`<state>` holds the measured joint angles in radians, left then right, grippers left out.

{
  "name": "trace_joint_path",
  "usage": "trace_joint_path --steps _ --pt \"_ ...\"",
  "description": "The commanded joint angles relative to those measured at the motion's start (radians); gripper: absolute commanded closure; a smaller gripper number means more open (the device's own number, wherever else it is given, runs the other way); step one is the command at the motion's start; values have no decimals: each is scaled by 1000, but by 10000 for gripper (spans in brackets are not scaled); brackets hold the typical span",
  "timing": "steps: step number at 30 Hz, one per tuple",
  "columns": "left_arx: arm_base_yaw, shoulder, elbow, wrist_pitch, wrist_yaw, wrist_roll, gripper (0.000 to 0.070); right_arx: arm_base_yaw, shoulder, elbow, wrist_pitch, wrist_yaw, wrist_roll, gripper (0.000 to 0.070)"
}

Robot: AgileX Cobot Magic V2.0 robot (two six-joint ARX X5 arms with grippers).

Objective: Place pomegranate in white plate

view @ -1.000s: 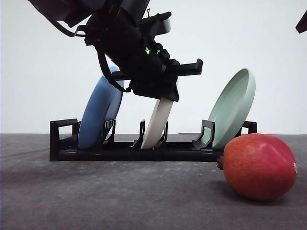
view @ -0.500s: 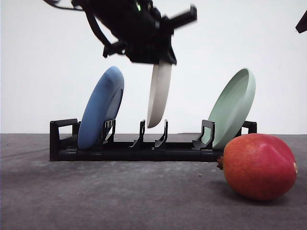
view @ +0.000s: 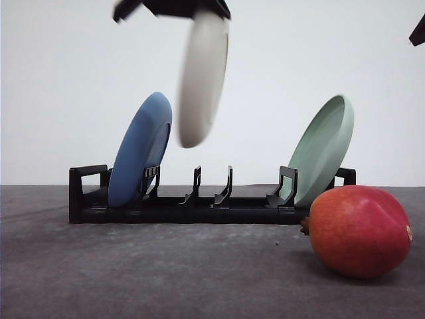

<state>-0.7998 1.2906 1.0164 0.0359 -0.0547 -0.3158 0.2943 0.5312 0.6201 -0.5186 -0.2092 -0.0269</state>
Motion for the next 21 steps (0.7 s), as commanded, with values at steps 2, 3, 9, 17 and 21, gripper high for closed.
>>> trace_joint_path --steps 2,3,9,17,21 --pt "-22 -41 19 -54 3 -1 687 5 3 14 9 0 -3 404" --pt "-30 -60 11 -65 3 6 687 5 3 14 9 0 -3 404" --pt "-81 -183 -111 0 3 20 687 5 3 14 9 0 -3 404" --pt "-123 -305 -302 144 3 44 690 5 3 14 6 0 -3 404" --pt "-136 -315 -342 136 30 79 690 5 3 14 -12 0 -3 404"
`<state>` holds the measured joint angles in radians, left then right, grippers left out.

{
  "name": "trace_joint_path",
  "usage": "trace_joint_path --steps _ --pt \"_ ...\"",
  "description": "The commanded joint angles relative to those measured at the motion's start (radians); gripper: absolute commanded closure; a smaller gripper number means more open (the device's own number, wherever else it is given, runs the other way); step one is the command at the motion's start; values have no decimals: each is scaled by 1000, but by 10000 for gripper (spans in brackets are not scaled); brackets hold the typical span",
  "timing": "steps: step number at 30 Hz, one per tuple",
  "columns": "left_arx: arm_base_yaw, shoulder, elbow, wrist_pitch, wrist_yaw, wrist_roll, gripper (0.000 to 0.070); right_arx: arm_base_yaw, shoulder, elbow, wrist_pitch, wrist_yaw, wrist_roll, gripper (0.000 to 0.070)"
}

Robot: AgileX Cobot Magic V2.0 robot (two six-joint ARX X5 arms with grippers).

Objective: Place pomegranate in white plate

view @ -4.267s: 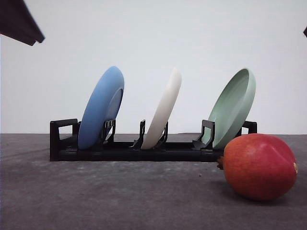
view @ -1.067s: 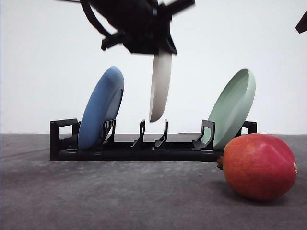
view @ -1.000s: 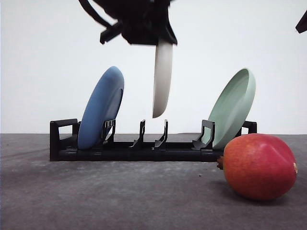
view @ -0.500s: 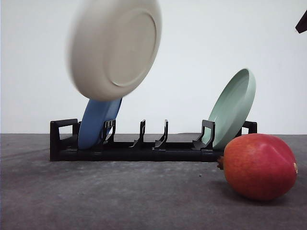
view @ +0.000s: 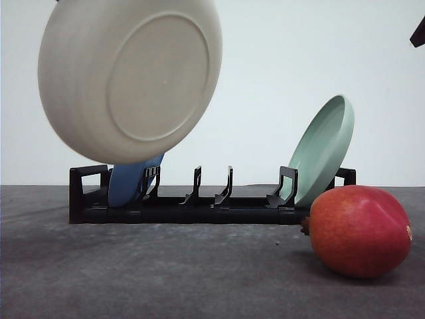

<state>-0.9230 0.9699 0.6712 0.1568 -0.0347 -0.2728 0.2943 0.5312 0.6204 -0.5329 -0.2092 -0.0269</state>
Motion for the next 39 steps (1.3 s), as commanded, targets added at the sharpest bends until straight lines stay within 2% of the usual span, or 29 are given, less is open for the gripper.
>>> trace_joint_path --steps 1,9,14,17,21,27,39 --pt "-17 7 -4 15 15 50 690 5 3 14 -4 0 -3 404" --pt "-70 55 -40 -35 5 245 690 5 3 14 -39 0 -3 404" --pt "-119 155 -40 -30 -66 384 689 5 3 14 -40 1 -3 404" --pt "-171 224 -40 -24 -138 433 689 5 3 14 -40 1 -3 404" --pt "-265 310 -40 7 -298 445 688 5 3 14 -40 1 -4 404" --pt "-368 430 -40 74 -378 441 688 5 3 14 -41 1 -4 404" --pt "-399 590 -40 100 -395 480 689 5 3 14 -45 1 -3 404"
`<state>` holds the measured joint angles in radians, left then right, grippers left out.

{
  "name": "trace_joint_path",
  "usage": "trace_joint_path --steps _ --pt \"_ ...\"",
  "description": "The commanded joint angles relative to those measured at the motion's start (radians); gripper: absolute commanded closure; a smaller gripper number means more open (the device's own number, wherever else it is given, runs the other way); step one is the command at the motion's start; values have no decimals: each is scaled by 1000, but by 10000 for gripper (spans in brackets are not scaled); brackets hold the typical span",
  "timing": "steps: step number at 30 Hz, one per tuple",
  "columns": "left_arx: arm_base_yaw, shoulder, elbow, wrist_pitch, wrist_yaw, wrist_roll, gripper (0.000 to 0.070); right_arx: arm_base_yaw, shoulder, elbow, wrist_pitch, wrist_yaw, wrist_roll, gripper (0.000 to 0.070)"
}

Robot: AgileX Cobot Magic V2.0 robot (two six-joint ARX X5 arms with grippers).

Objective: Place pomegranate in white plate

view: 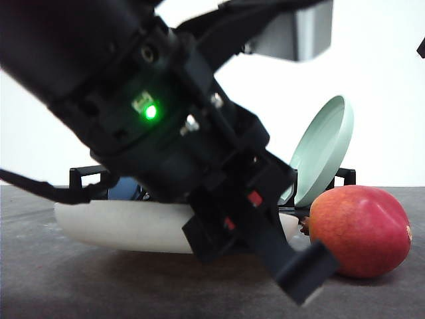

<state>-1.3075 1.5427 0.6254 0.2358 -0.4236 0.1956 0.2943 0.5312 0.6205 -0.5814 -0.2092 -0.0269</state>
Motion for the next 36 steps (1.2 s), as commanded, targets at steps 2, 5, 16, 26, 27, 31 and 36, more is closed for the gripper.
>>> trace_joint_path --steps 2,5,16,26,27,31,36 --pt "-14 27 5 21 -6 8 689 5 3 14 3 1 -3 404" --pt "-13 28 5 11 -6 -6 689 5 3 14 3 0 -4 404" --pt "-10 27 5 2 -6 -83 487 5 3 14 4 1 -4 404" --pt "33 -87 6 -127 68 -285 375 5 3 14 4 1 -4 404" --pt "48 -115 6 -153 101 -308 375 5 3 14 4 1 -4 404" --pt "131 -244 6 -257 236 -361 375 5 3 14 4 1 -4 404" --pt "289 -411 6 -407 393 -408 376 5 3 14 4 1 -4 404"
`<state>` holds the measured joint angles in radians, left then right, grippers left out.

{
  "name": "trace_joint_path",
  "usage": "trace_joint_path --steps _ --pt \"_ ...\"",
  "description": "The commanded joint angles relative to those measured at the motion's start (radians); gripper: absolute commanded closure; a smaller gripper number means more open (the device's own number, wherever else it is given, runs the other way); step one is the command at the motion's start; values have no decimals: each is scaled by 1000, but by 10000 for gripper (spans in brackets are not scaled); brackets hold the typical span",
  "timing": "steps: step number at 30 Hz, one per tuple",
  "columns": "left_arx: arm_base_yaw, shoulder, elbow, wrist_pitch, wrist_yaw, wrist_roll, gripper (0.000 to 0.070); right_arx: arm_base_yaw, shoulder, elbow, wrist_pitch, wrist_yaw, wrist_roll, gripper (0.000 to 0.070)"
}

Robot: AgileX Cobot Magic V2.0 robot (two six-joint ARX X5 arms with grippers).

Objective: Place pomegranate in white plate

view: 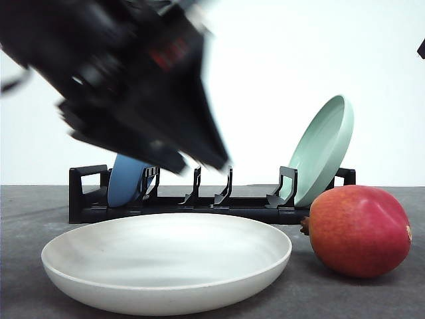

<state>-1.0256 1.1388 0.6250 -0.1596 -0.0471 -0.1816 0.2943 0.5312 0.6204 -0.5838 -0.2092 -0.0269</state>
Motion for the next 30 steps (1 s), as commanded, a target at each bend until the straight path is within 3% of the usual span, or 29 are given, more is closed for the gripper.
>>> trace_joint_path --steps 1,8,16,23,28,30 --pt "45 -41 7 -47 33 -35 376 5 3 14 7 1 -3 404" --pt "302 -226 7 -249 40 -10 376 5 3 14 6 0 -3 404" --pt "543 -363 7 -341 40 38 376 5 3 14 6 -7 24 403" --pt "687 -416 7 -329 40 39 376 5 3 14 6 -161 157 380" --pt "721 -420 7 -321 40 42 387 6 21 14 6 -272 283 350" --pt "724 -420 7 -321 40 42 387 14 37 14 -5 -280 302 349"
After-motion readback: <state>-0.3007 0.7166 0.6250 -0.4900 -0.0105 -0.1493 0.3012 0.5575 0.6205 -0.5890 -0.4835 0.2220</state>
